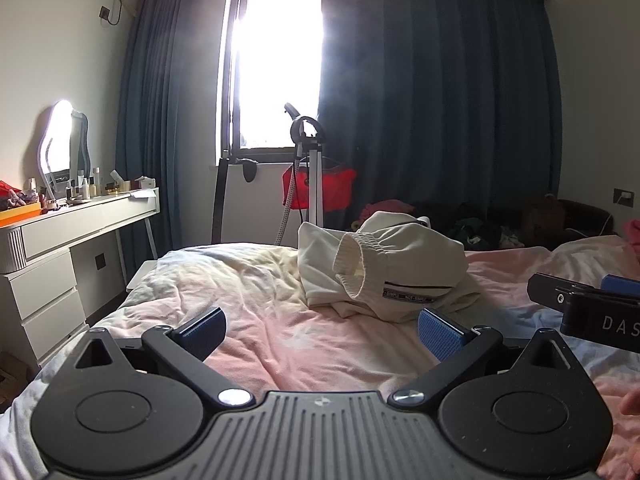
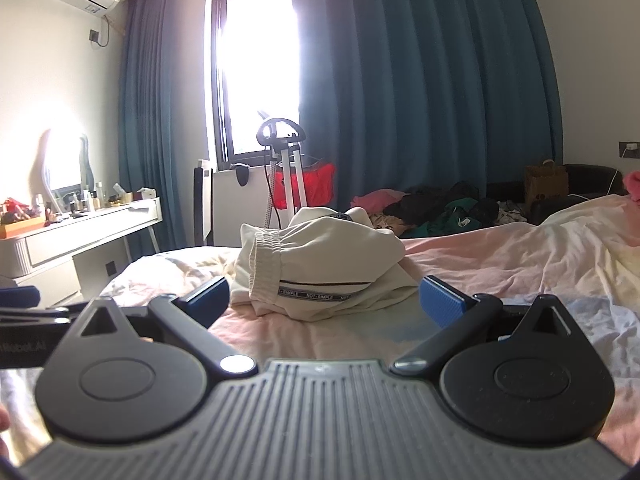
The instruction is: Fold clothes
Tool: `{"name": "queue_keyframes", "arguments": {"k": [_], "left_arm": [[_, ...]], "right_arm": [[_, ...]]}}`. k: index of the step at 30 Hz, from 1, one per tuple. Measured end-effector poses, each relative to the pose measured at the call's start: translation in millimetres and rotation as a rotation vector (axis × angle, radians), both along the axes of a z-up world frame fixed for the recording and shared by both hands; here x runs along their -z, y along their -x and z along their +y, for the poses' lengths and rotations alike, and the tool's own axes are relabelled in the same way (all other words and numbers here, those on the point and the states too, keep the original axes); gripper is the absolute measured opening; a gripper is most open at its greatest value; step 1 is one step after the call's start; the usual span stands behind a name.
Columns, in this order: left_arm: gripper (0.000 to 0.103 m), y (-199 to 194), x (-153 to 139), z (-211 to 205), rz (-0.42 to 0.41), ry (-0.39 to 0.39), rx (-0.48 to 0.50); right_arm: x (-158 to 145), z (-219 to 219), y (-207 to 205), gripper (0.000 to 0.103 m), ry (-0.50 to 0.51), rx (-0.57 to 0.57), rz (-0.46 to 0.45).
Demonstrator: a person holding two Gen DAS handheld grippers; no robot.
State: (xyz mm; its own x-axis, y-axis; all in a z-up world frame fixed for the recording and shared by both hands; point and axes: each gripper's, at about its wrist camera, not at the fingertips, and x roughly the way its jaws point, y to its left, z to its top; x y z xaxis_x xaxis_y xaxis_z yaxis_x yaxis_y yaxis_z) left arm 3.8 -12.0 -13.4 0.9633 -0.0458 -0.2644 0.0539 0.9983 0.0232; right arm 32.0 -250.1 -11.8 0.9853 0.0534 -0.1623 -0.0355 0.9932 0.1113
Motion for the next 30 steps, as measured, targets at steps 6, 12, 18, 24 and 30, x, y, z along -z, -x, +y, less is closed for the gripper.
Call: {"name": "queue_keyframes", "arguments": {"k": [6,12,18,24,30], "left_arm": [[0.103,-2.8,7.0,-2.0,0.008,-0.012,0.024],[0.103,-31.9,21.9,-8.5,0.075,-0.007,0.031],[0.103,-117.1,36.1,-24.5,0.19,0.11,0.115],[0.103,-220.6,42.1,-49.5,0.103,0.179,0.094],[0.099,-317.3,51.4,-75.3,0.133,0.21,0.081]], "right_arm": [[-15.2,1.1,6.7,0.103,-0.014,-0.028,-0.048],[-52.3,-10.6,-2.2,0.103,0.01,-0.045,-0.08],[-40.4,-36.7,-20.8,0.103,-0.068,-0.044,-0.03],[-17.5,-61.3,-38.8,0.103,-0.215,-0.137,-0.06],[25.8,-88.4,-88.3,0.103,-0.39,-0.032,0.074]]}}
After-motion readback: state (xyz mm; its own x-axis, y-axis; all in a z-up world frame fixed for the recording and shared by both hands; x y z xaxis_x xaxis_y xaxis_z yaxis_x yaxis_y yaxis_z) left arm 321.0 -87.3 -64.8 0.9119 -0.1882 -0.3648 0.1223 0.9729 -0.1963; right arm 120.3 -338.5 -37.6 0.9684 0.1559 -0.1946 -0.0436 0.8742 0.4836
